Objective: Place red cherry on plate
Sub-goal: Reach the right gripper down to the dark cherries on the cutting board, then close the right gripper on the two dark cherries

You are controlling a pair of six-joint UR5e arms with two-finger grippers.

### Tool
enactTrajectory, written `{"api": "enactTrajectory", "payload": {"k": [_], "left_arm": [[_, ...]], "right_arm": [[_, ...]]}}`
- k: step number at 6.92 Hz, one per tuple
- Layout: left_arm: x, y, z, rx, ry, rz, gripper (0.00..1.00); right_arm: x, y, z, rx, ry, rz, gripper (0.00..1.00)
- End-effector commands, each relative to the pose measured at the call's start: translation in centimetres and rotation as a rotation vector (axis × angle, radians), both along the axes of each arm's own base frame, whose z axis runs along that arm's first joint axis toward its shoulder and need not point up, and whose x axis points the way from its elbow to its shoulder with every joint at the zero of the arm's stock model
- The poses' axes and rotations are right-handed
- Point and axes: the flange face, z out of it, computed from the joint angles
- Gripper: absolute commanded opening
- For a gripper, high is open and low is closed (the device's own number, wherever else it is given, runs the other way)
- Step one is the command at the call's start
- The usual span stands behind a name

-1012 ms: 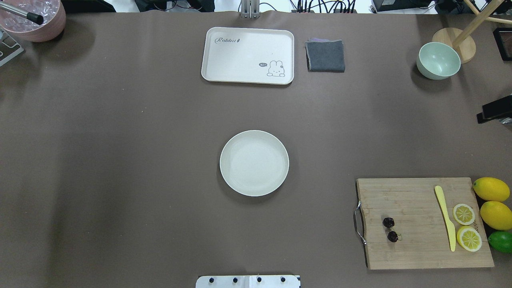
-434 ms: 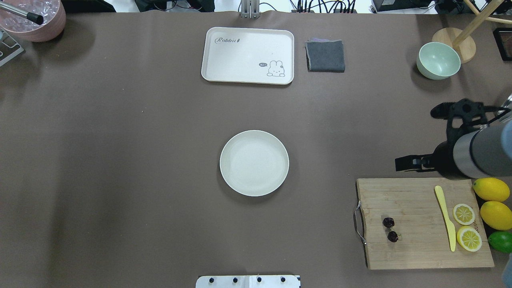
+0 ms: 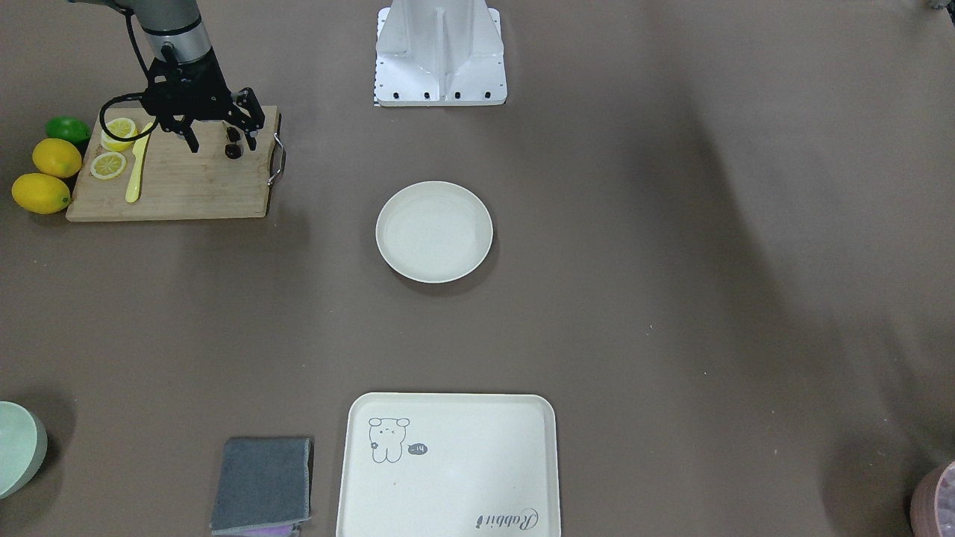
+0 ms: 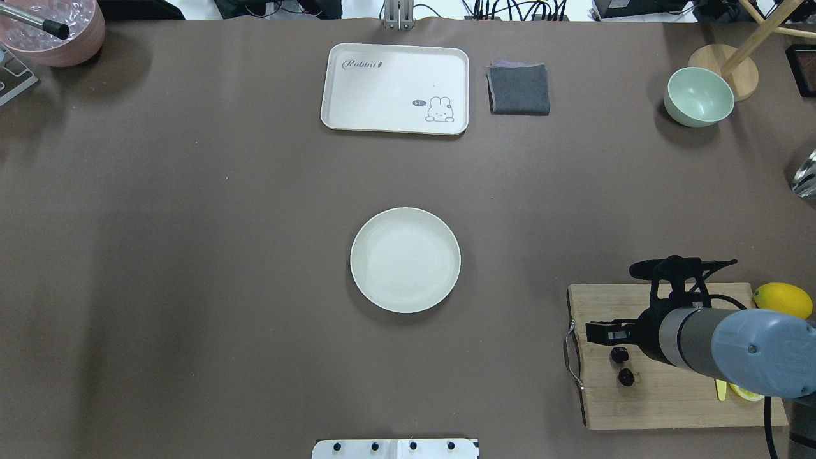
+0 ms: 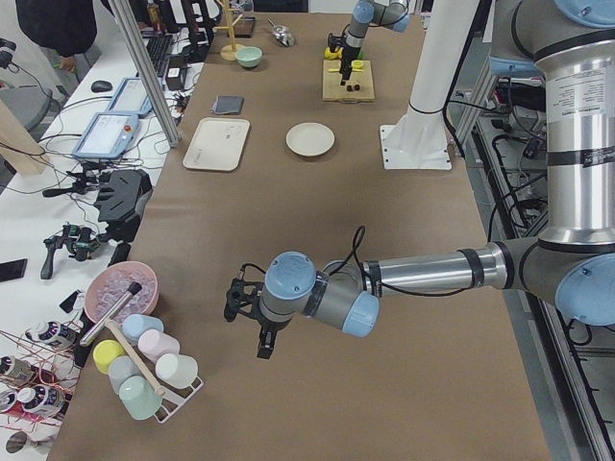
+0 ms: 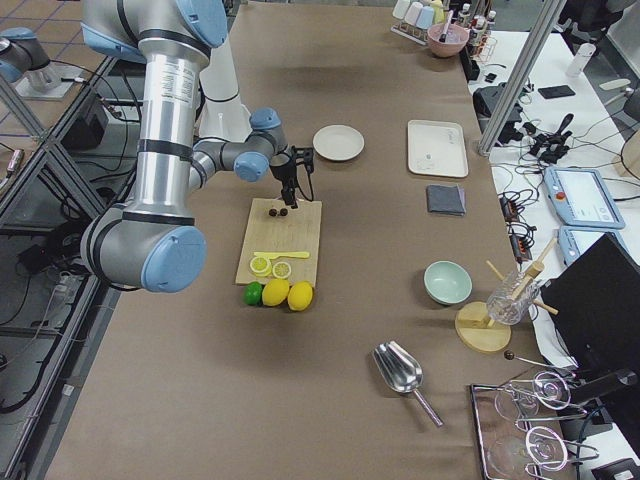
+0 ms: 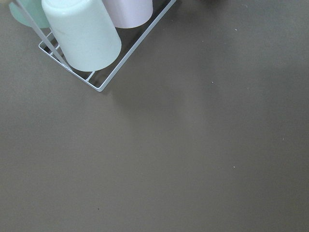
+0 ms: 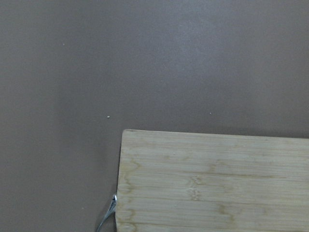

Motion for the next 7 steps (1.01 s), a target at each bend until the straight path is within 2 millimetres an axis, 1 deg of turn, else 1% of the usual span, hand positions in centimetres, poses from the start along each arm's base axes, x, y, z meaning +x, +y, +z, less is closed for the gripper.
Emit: {"api": "enactTrajectory", "payload": {"k": [1,3,4,5,6,7], "left_arm": [[-0.2,0.1,0.2,-0.005,-0.002,-0.006,0.98],[-0.2,0.0,0.1,-0.008,-0.002,-0.010,0.98],[-0.2,0.0,0.1,-0.008,-0.002,-0.010,0.98],[-0.2,-0.1,0.1,-0.009,-0.002,-0.011,0.98],[-0.2,-0.2,0.0,-0.008,-0.002,-0.011,0.98],[-0.2,-0.5,-0.1,-0.011,-0.003,-0.012,0.98]], "right_arm": [[-1.5,2.1,1.8,0.016,0.005,0.003,0.97],[-2.3,3.7,2.0,0.018,0.003,0.018,0.94],[-2.0,3.8,1.9,0.018,-0.008,0.017,0.91],[-1.1,4.0,2.6,0.019,-0.012,0.015,0.88],[0.6,4.3,3.9,0.021,-0.021,0.012,0.84],[1.3,4.5,4.5,0.022,-0.022,0.010,0.79]]}}
